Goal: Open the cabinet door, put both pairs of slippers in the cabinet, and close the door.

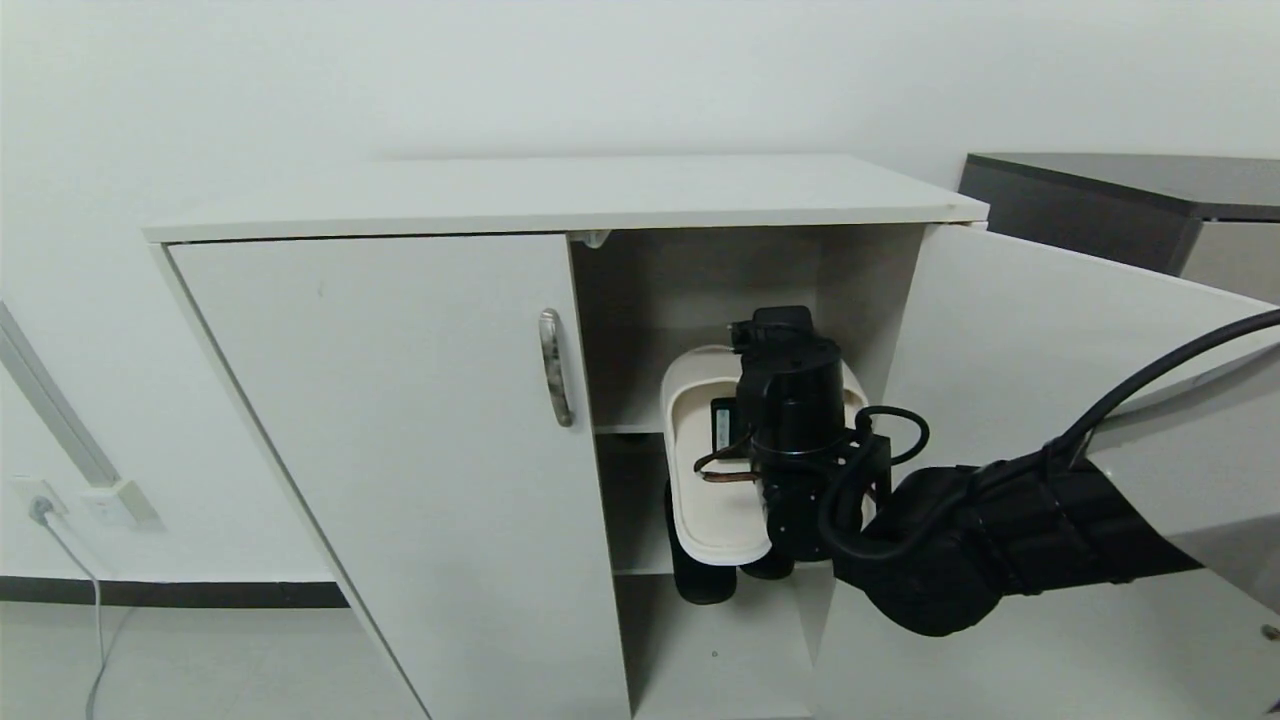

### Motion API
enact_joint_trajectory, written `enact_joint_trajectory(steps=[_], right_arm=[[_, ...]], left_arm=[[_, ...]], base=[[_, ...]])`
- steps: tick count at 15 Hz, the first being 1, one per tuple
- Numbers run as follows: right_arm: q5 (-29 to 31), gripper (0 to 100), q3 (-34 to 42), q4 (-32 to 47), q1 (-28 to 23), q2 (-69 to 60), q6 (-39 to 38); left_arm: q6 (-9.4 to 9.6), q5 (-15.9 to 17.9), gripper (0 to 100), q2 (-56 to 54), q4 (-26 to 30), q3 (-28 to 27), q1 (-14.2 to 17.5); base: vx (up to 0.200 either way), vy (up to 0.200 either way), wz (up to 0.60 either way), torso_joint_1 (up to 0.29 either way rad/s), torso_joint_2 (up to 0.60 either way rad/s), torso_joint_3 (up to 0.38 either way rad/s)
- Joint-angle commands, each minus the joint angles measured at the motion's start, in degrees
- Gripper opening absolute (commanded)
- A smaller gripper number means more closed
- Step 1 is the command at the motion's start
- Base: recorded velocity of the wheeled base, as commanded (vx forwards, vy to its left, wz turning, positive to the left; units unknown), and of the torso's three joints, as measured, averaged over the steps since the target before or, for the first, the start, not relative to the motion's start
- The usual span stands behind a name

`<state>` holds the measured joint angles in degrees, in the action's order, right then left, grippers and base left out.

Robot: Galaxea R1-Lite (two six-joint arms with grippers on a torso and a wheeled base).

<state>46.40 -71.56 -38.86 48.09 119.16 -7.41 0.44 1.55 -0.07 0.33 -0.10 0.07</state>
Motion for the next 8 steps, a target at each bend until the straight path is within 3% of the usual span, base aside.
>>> enact_joint_trajectory(steps=[1, 8], right_arm=[[0.01, 0, 0.02, 0.02, 0.07, -0.25, 0.03], [-2.54, 0, -1.13, 1.95, -0.37, 0.10, 0.03]], left_arm=[[0.00, -0.05, 0, 0.07, 0.02, 0.01, 0.01], [0.00, -0.05, 0, 0.07, 0.02, 0.01, 0.01]], base=[[0.200, 0.000, 0.00, 0.002, 0.01, 0.002], [0.000, 0.000, 0.00, 0.000, 0.00, 0.000]])
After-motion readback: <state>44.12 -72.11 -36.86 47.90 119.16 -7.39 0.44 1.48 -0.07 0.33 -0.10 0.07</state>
